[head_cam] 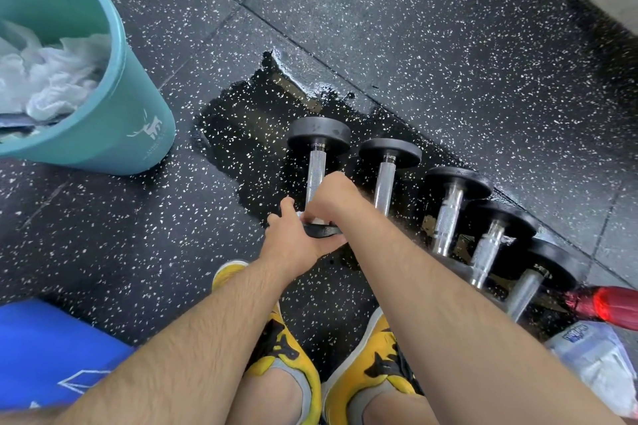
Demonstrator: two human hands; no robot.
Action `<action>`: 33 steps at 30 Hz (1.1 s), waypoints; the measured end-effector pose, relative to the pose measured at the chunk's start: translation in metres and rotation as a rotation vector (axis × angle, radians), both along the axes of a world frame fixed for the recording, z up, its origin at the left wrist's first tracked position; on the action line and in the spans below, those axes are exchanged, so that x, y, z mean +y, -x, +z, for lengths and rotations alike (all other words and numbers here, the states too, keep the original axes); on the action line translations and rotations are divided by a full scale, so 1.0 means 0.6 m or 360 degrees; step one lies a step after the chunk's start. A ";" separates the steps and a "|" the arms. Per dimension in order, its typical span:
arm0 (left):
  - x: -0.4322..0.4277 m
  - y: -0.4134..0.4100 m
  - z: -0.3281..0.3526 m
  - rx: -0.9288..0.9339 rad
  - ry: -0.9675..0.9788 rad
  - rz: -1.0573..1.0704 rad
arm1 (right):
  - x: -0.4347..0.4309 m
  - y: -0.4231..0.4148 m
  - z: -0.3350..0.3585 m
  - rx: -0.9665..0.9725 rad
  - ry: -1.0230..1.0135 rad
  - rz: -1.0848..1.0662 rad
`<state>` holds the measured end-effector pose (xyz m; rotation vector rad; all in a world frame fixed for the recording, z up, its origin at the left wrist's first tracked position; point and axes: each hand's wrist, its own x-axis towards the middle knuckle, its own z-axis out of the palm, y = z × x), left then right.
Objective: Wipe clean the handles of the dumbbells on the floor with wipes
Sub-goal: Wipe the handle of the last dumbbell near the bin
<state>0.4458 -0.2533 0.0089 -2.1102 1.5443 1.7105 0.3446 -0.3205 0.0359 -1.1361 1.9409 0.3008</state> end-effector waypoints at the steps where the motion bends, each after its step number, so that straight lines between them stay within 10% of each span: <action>1: 0.000 0.000 0.002 -0.0008 -0.0003 -0.0015 | 0.001 -0.005 -0.009 0.0010 0.0004 -0.0017; 11: 0.001 0.001 0.003 -0.0018 0.0004 -0.0023 | 0.020 0.004 -0.027 -0.0043 0.0035 -0.0005; 18: 0.002 0.004 0.000 -0.0054 -0.0021 -0.0009 | 0.030 0.040 -0.024 -0.0184 0.0564 -0.0654; 33: 0.009 0.008 0.001 -0.0124 0.0034 0.0008 | -0.006 0.016 -0.064 -0.0282 0.0284 -0.0761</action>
